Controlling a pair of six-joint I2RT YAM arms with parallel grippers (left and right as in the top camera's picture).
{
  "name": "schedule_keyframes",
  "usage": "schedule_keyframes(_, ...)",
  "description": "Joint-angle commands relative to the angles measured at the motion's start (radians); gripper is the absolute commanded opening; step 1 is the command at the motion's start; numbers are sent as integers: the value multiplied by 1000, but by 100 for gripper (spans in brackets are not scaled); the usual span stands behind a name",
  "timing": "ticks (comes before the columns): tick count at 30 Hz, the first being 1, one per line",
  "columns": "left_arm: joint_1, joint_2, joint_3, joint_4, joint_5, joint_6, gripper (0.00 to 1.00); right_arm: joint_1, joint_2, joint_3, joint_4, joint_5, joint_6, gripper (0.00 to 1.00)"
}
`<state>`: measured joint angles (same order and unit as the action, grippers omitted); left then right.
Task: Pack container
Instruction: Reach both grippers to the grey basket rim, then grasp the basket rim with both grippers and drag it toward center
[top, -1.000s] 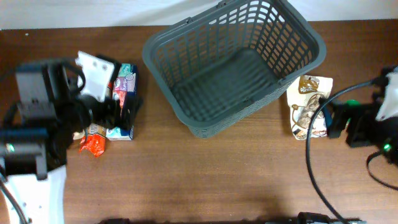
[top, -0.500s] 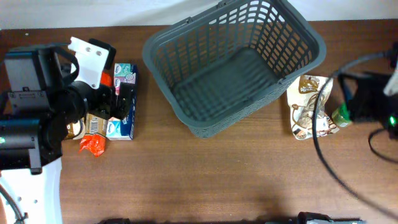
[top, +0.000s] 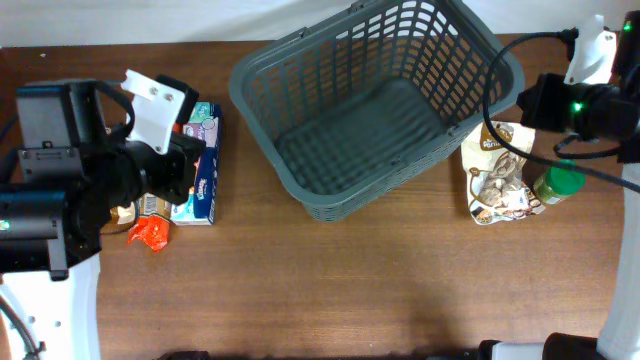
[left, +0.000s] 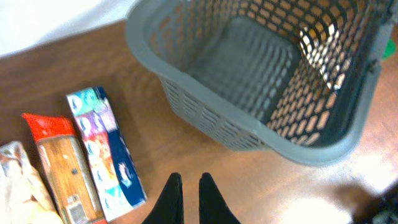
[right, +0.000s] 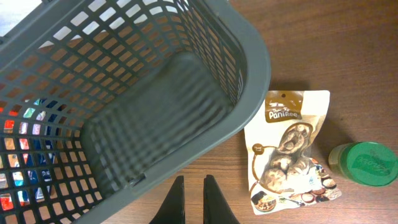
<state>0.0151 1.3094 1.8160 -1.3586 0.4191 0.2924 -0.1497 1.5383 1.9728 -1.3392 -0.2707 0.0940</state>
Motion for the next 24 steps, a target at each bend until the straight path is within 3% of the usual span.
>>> schedule_keyframes(1,-39,3,18,-47,-13,2,2,6,23,10,-1,-8,20,4)
schedule_keyframes(7,-259,3,18,-92,-216,1,2,35,29,21,35,-5,-19,4)
schedule_keyframes(14,-547,12,18,-76,-290,-42,2,59,69,69,54,-6,-38,4)
schedule_keyframes(24,-739,140,18,-98,-289,-40,2,59,155,69,87,-17,-60,4)
